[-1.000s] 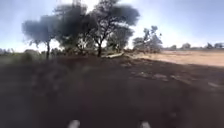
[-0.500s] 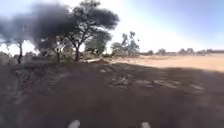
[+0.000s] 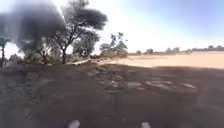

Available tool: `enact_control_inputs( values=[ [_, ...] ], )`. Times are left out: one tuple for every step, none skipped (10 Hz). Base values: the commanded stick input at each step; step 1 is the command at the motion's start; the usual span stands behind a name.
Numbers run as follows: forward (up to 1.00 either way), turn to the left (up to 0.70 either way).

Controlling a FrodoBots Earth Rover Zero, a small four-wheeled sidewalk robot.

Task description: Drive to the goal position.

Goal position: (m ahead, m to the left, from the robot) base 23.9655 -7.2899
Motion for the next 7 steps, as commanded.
enact_control_inputs(
  values=[
    [0.7, -0.27],
    [0.7, -0.27],
    [0.7, -0.27],
    [0.7, -0.25],
    [0.7, 0.0],
    [0.7, 0.0],
    [0.7, 0.0]
  ],
)
